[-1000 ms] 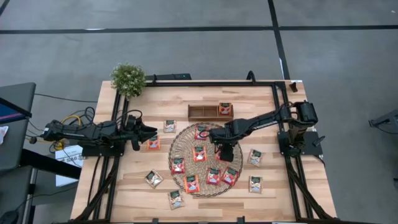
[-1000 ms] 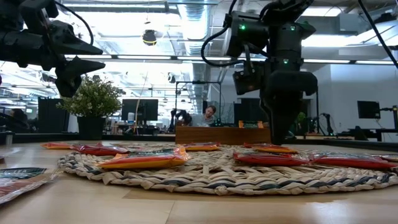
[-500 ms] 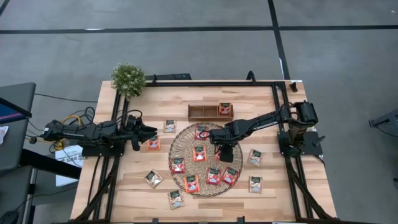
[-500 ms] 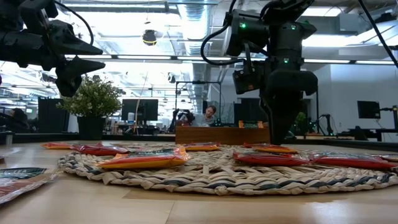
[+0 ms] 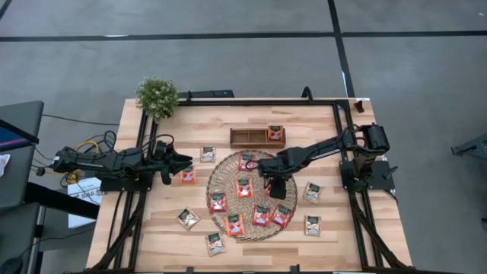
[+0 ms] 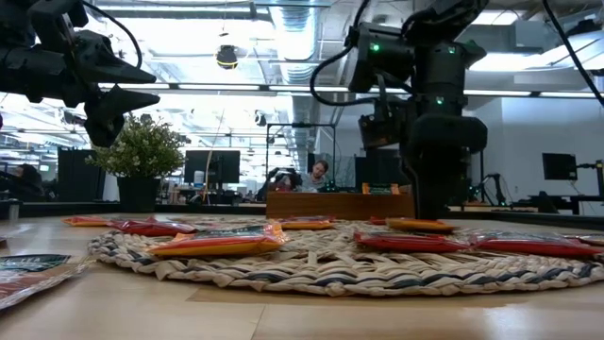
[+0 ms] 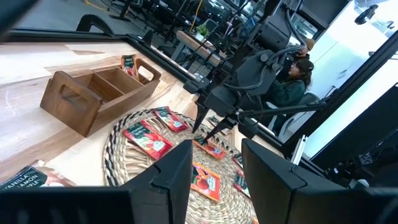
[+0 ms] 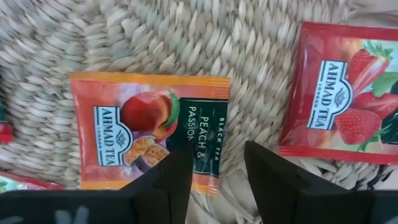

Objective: Pick & Place Tea
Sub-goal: Put the orange tea bag into the right section of the wooden organizer

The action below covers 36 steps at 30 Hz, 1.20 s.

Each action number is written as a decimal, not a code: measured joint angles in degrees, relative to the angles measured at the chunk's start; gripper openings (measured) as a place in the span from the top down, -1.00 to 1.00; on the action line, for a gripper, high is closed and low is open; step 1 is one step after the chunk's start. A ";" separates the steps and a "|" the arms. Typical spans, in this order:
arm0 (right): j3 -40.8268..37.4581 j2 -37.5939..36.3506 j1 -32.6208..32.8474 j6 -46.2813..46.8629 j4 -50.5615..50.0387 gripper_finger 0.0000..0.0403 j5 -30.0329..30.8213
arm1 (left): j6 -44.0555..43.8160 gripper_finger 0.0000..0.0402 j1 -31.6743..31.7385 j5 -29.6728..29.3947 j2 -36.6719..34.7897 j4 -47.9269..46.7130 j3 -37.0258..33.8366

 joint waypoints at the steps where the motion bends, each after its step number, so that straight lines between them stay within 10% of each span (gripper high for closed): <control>1: -0.12 0.00 0.00 0.49 -0.10 0.32 0.00 | 0.40 0.35 -0.01 0.00 0.02 0.01 0.00; 36: -0.39 0.24 -1.84 2.38 -0.21 0.75 -0.84 | 1.36 0.35 -0.01 -0.02 0.00 -0.01 0.00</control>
